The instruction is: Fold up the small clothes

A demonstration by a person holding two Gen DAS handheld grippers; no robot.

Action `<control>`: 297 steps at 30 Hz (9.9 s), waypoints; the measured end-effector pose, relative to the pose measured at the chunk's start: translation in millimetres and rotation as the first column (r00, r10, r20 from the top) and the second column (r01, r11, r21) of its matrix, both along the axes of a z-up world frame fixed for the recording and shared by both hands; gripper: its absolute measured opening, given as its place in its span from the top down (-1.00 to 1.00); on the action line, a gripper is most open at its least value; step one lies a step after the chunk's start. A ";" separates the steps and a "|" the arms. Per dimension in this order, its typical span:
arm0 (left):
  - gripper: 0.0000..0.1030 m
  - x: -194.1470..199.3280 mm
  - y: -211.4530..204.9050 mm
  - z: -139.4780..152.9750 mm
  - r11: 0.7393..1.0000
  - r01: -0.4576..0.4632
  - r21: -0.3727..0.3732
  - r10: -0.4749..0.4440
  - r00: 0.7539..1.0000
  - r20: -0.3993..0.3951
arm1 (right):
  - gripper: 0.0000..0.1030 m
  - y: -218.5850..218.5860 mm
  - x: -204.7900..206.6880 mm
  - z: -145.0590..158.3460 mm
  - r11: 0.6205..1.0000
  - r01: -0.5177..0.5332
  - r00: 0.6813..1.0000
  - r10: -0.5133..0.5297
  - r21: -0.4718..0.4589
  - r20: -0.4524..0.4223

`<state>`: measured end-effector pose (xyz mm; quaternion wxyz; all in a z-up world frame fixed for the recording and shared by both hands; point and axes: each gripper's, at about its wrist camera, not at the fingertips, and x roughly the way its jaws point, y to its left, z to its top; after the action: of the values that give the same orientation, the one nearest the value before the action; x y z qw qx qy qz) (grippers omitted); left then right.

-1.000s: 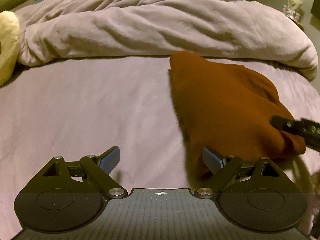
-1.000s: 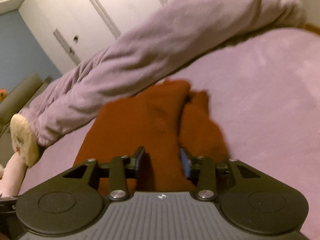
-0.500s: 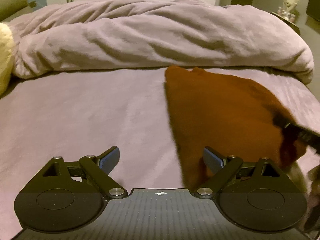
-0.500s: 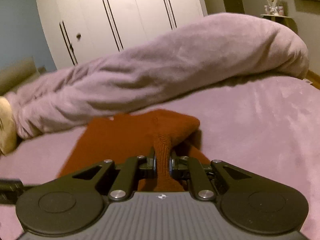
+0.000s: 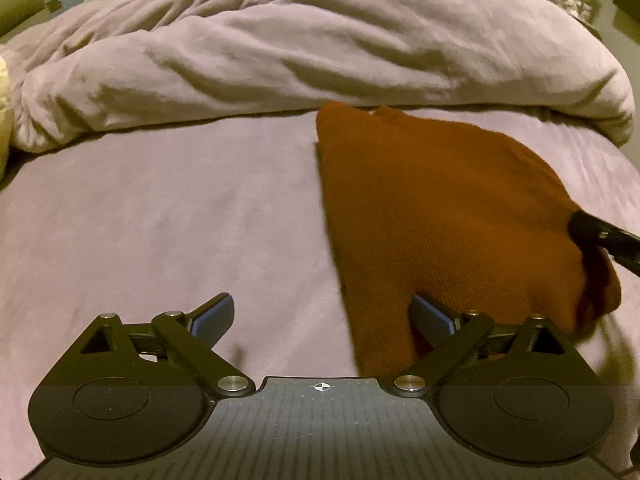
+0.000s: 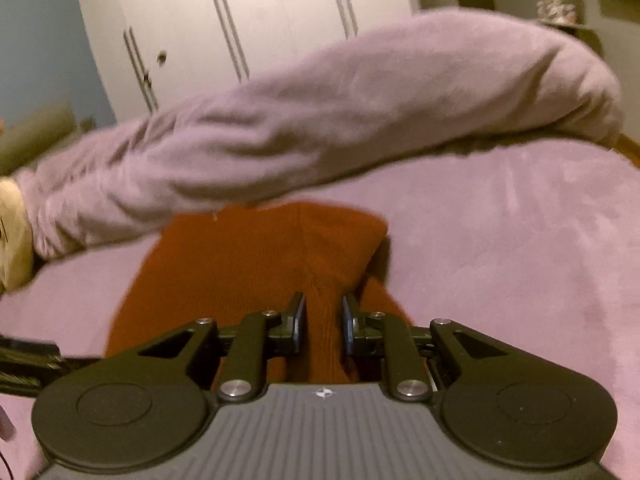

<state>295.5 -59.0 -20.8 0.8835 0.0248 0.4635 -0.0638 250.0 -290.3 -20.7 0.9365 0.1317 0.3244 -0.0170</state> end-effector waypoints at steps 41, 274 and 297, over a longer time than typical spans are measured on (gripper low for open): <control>-1.00 1.1 24.2 -31.0 0.939 -0.001 -0.345 -0.037 0.994 -0.105 | 0.17 0.3 -7.0 -7.5 0.995 -0.091 0.991 0.086 -0.045 -0.100; -1.00 -146.0 103.5 56.2 0.984 -0.154 0.095 0.167 0.974 -0.150 | -0.92 184.6 -104.8 75.9 0.954 -0.234 0.862 0.115 -0.186 -0.493; -1.00 -147.2 101.3 56.1 0.984 -0.154 0.094 0.167 0.974 -0.154 | -0.92 189.1 -107.8 81.3 0.957 -0.225 0.870 0.114 -0.180 -0.480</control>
<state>148.2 42.3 35.3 0.8437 0.0182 0.5359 0.0250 142.1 -101.3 60.6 0.8380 -0.0149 0.5454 -0.0026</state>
